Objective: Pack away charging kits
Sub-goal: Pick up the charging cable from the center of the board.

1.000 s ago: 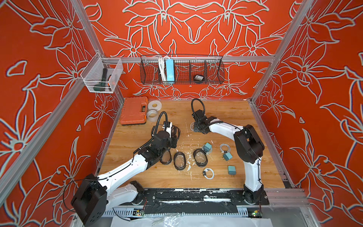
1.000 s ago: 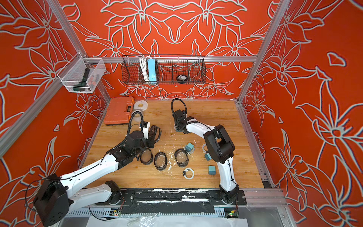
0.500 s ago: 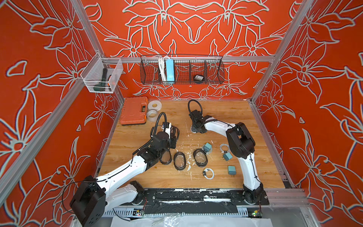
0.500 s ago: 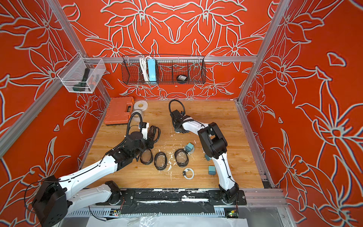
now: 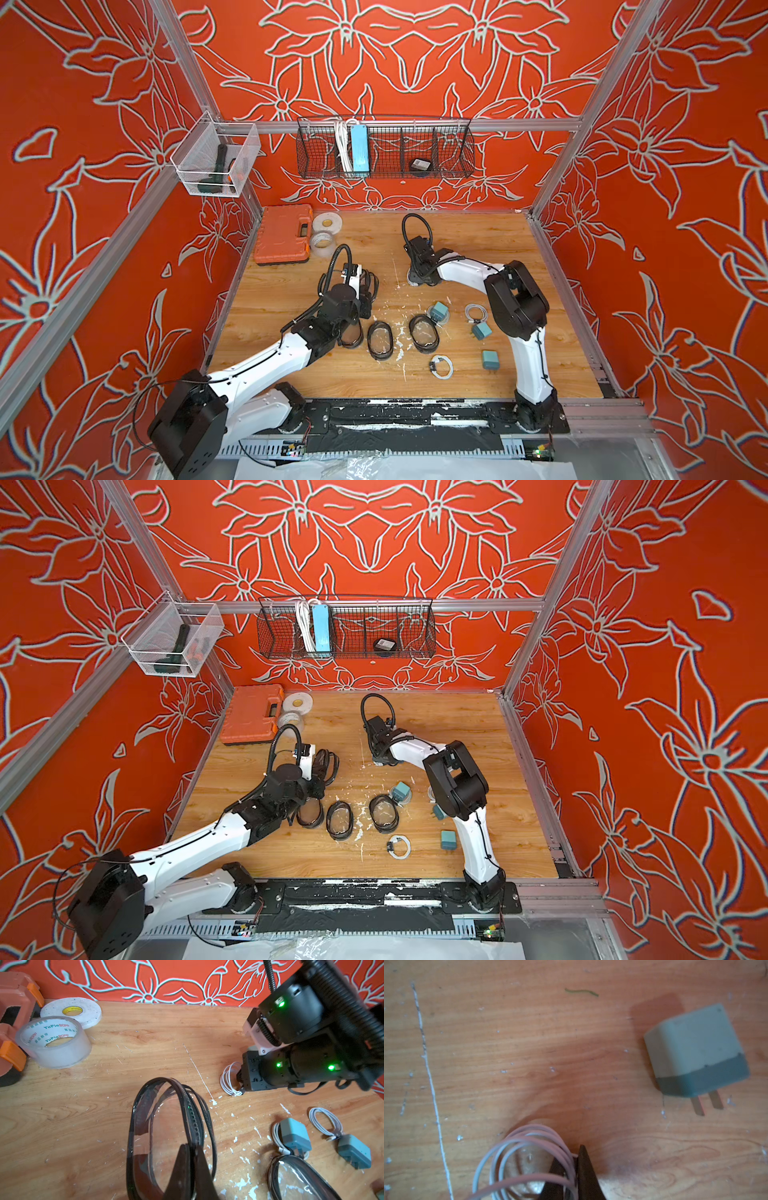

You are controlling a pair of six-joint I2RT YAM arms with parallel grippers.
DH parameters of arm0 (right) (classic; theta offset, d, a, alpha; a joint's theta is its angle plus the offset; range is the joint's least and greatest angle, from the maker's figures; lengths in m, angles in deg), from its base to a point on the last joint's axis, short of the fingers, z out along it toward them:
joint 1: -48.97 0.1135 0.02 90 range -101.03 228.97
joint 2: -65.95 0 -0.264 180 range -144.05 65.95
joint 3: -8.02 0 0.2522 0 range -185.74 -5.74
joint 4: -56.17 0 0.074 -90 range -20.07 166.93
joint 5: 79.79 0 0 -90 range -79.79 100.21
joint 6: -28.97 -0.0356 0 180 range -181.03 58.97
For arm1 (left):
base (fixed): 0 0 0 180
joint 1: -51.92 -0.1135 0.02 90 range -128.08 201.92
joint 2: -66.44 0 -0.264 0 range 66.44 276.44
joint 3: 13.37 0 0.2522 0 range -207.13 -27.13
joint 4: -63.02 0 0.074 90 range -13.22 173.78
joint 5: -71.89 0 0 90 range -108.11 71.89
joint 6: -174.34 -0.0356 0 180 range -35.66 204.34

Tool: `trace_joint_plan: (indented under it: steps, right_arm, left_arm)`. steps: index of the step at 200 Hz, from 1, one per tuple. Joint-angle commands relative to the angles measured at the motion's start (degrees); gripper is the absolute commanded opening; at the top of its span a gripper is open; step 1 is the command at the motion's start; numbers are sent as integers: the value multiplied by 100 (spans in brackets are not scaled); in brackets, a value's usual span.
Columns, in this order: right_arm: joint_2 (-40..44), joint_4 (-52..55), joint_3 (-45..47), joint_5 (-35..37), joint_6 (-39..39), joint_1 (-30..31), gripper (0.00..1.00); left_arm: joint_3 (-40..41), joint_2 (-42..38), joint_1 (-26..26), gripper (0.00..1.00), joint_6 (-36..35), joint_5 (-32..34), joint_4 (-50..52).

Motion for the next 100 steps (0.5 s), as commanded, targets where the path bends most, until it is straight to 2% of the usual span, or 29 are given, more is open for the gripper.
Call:
trace_joint_plan:
  steps: [1, 36, 59, 100]
  right_arm:
    - [602, -138, 462, -162, 59, -27, 0]
    - [1666, -890, 1396, -933, 268, -26, 0]
    - [2200, -1319, 1994, -1316, 174, -9, 0]
    - [2739, -1378, 2365, -1534, 91, 16, 0]
  left_arm:
    - [2, 47, -22, 0, -214, -349, -505]
    - [152, 411, -21, 0, -347, -1124, -1190]
    - [134, 694, -16, 0, -332, -1056, -1380]
    - [215, 865, -22, 0, -286, -861, -1658]
